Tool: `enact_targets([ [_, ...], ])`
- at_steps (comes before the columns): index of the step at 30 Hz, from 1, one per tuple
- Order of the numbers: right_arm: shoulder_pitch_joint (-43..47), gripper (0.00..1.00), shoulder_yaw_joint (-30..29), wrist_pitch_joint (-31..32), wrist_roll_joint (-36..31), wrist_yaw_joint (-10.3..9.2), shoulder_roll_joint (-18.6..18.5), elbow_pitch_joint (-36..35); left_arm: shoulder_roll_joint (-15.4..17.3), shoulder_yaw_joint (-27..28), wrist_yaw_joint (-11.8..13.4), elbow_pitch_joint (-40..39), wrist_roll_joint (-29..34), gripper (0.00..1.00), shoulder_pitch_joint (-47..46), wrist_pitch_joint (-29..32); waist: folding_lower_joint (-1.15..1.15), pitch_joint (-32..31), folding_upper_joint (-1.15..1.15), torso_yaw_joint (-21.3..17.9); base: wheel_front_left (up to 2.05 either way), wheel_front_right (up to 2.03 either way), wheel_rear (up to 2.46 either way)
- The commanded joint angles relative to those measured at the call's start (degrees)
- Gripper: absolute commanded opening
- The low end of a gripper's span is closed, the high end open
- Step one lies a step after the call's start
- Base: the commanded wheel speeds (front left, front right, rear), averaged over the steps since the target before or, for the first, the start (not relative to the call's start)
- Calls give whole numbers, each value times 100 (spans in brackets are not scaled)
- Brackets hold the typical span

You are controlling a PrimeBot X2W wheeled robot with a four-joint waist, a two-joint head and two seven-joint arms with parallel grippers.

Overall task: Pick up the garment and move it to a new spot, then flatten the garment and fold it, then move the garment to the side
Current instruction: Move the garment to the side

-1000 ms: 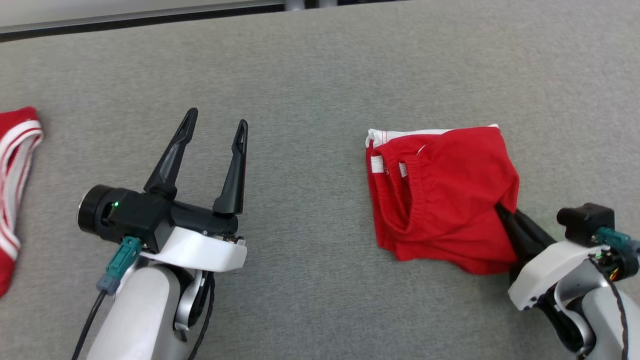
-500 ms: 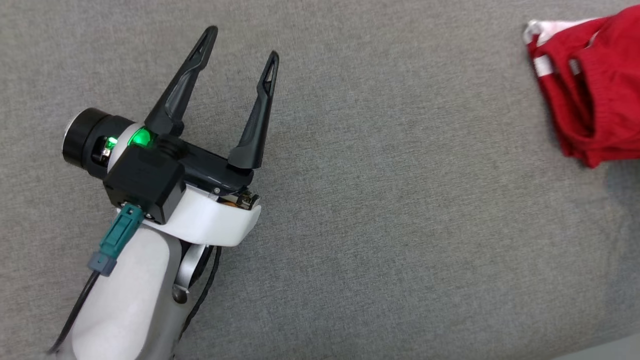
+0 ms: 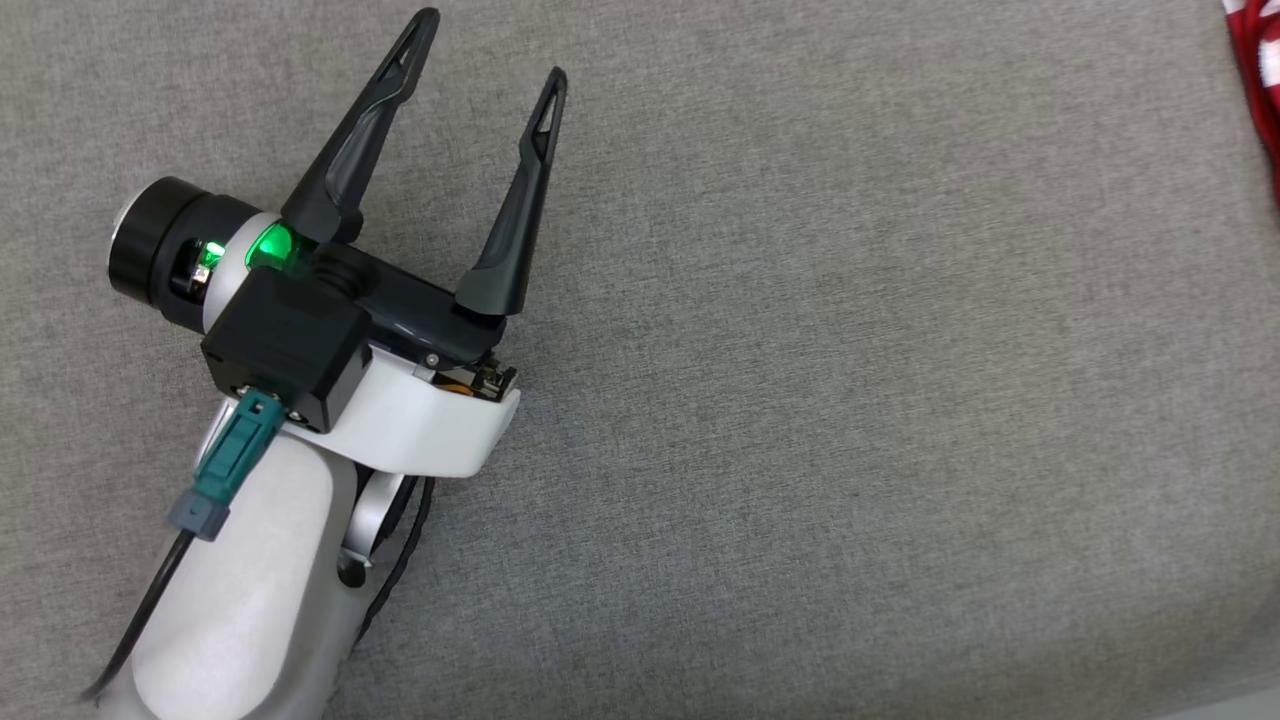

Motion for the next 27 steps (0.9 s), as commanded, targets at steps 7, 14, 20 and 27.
enact_targets([
  [7,599,100,-115,-605,382,-12,452,50,75,79,106,205,-136,100,359,-64,0,-558,0,-213,0,0,0],
  [14,1621,100,-477,-707,379,-11,1030,-943,140,235,235,402,-346,100,872,-104,0,-1187,0,-371,0,0,0],
  [20,2622,100,-834,-706,-212,-11,1678,-2135,123,337,369,571,-525,100,1307,-150,0,-1704,0,-282,0,0,0],
  [27,3310,100,-738,-656,-836,-11,2321,-3314,90,443,494,763,-712,100,1680,-247,0,-2145,0,38,0,0,0],
])
